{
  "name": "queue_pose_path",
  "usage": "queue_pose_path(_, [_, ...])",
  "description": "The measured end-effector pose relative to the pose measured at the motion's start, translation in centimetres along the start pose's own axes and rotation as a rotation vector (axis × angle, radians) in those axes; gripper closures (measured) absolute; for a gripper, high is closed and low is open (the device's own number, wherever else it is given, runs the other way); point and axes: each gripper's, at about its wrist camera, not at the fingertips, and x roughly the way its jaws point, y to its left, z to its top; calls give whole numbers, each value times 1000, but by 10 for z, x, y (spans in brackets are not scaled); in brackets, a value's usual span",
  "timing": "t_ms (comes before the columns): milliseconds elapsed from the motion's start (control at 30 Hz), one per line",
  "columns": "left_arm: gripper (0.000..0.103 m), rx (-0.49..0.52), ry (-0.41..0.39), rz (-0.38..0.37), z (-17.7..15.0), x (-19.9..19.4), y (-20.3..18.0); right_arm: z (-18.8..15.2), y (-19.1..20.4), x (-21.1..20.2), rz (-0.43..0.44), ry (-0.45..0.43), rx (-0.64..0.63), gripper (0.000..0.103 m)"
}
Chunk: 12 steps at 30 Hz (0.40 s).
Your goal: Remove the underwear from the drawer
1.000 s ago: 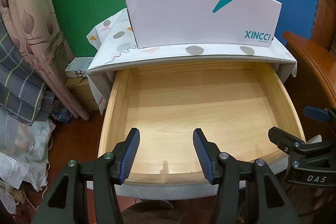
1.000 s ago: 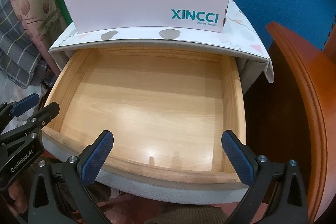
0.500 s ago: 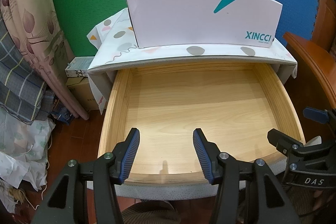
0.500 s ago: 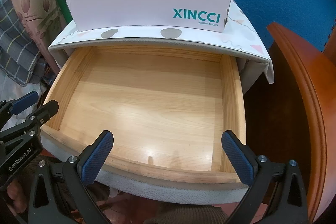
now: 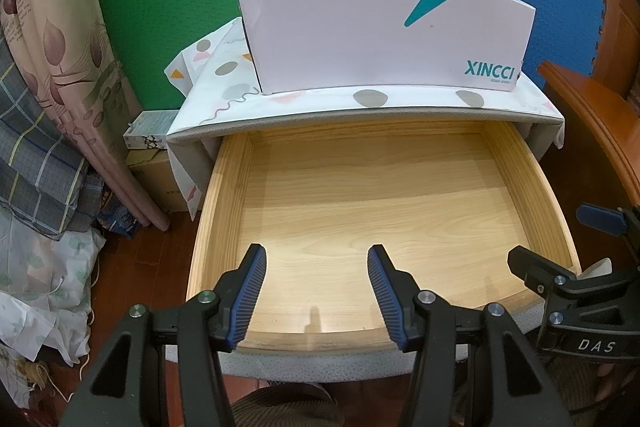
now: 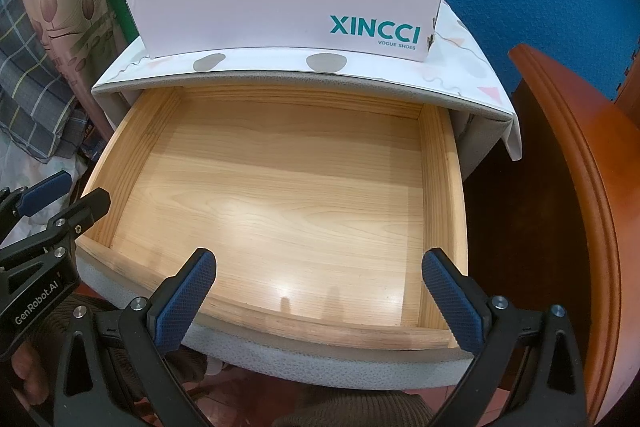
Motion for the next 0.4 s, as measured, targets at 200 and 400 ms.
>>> queue_pose_path(200, [49,2,-6,-3,0,-1,0,0,-1,0,-1,0,-2,1])
queue_pose_path(400, [49,0,-8,-5,-2,-1,1,0,-1,0,-3,0,-3,1])
